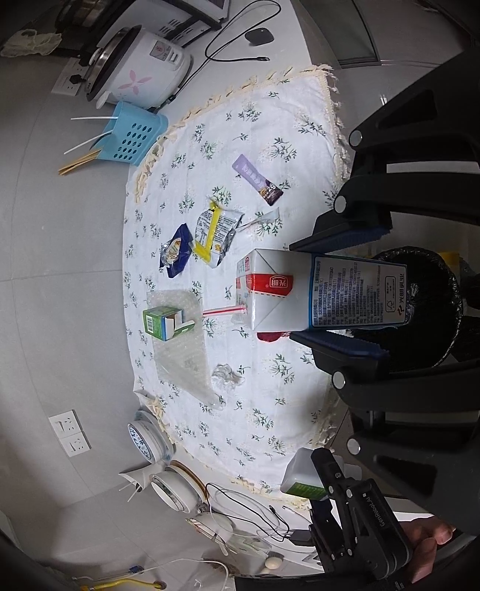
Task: Collect trash
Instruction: 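Carry the bottle and milk carton with both tools over the black bin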
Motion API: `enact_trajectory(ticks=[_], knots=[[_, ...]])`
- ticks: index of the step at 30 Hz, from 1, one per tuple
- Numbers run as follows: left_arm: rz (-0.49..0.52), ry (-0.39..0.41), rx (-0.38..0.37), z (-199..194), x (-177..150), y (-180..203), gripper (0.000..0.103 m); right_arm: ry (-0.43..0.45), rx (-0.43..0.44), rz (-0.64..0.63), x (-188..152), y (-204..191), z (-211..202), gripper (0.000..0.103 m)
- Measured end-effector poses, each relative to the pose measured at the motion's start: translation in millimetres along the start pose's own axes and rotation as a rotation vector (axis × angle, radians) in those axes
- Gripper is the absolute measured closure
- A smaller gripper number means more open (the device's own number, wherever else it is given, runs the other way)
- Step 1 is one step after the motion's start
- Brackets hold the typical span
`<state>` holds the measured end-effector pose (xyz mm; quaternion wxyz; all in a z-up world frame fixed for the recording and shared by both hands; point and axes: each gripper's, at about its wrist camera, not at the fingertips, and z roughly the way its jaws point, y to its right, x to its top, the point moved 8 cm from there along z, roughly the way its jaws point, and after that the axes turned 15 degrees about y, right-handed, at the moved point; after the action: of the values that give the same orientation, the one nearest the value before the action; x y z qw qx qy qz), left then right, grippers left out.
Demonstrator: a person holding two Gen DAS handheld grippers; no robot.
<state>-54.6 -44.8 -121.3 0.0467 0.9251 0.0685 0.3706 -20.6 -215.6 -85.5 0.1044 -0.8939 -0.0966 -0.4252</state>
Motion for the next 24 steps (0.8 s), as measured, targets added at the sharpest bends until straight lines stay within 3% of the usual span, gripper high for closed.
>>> enact_trajectory(ticks=[24], knots=[[-0.017,-0.055,-0.001,13,-75,20,0.059,-0.094,-0.015,0.0,-78,27,-5,0.064]])
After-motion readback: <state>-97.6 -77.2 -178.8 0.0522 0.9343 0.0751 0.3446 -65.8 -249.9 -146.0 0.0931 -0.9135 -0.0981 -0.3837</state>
